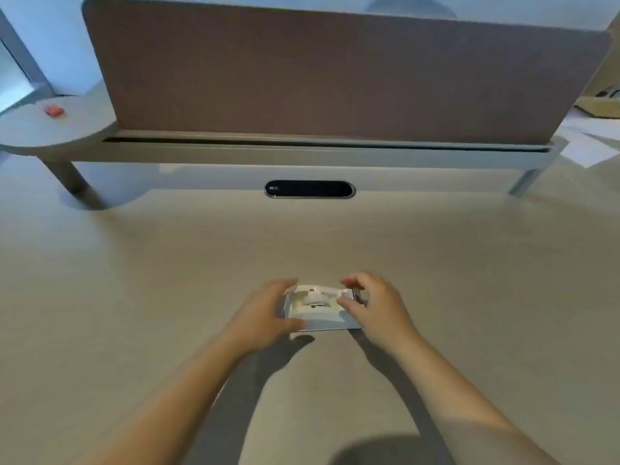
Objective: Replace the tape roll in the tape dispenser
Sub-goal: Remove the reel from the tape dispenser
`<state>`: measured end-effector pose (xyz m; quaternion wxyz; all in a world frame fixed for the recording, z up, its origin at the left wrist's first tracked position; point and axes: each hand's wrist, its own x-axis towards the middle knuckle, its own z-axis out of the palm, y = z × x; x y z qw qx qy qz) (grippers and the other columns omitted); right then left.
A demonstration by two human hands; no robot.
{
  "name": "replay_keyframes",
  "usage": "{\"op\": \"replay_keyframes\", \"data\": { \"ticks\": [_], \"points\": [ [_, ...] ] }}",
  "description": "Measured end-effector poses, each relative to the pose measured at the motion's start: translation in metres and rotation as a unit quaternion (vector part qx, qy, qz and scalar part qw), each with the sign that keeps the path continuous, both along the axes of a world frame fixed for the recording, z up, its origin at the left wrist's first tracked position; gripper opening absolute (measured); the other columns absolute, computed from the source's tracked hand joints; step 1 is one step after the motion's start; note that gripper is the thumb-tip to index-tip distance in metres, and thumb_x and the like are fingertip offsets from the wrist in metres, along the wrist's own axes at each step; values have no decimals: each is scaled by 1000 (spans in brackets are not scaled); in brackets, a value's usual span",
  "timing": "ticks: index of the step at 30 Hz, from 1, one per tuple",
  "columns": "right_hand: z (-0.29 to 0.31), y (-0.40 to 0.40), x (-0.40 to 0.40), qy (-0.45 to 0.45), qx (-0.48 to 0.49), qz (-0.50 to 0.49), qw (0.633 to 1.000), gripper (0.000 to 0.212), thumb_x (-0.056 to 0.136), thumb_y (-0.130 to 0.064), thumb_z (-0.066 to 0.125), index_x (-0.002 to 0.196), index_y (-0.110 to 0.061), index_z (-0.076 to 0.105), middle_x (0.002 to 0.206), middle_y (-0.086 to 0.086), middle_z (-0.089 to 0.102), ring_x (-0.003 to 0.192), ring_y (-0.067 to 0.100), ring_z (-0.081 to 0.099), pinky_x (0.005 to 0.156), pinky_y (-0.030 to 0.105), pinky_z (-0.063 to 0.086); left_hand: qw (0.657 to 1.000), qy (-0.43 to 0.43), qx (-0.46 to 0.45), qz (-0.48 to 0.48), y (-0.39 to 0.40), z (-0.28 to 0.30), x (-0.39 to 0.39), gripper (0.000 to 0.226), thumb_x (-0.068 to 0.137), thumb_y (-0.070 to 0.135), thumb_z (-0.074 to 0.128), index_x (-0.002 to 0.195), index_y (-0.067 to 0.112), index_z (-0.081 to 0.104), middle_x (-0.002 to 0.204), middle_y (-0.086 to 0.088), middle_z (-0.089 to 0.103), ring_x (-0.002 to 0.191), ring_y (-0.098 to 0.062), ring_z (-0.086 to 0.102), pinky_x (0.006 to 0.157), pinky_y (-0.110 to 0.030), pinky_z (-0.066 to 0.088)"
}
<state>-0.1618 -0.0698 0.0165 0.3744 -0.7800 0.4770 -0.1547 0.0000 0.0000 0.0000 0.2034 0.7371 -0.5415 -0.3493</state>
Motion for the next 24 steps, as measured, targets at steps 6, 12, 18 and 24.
{"op": "replay_keyframes", "data": {
  "ticks": [6,12,18,24],
  "points": [
    [-20,-3,14,58,-57,58,995,23,82,-27,52,103,-18,56,111,0,61,106,18,43,77,26,19,999,39,-9,32,-3,-18,3,70,71,24,69,132,20,34,138,-6,44,124,-21,43,103,-32,33],
    [-27,-5,19,64,-90,62,992,17,85,-24,47,98,-19,56,105,-1,61,105,20,42,69,26,12,996,70,-29,49,-6,-21,6,61,70,20,69,126,23,44,126,-6,57,109,-20,56,94,-32,44],
    [-30,1,23,54,-124,69,988,15,86,-16,44,97,-14,54,101,3,63,100,22,45,82,29,19,994,81,-35,59,-7,-21,6,58,69,17,70,123,22,48,123,-7,59,108,-21,57,92,-30,44],
    [-39,3,24,3,-125,48,991,30,76,-24,36,92,-12,58,93,7,65,92,25,47,82,31,25,994,87,-36,58,-8,-23,7,59,68,16,71,122,22,49,122,-8,59,109,-22,56,92,-30,43]
  ]
}}
